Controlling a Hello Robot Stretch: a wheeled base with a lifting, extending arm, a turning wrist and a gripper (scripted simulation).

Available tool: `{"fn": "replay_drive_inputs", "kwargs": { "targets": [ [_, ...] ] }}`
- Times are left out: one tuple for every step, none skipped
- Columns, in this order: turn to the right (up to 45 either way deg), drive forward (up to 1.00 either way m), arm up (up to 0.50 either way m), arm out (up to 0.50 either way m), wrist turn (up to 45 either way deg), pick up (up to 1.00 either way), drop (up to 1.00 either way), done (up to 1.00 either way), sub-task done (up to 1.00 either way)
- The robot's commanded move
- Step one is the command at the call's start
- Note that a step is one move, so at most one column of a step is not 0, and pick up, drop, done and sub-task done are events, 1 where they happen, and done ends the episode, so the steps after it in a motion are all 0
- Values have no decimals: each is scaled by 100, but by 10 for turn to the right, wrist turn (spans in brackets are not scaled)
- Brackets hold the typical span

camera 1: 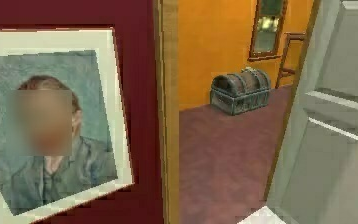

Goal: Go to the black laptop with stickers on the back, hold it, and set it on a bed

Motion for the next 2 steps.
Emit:
{"fn": "replay_drive_inputs", "kwargs": {
  "targets": [
    [450, 0, 0, 0, 0, 0, 0, 0, 0],
    [0, 60, 0, 0, 0, 0, 0, 0, 0]
  ]
}}
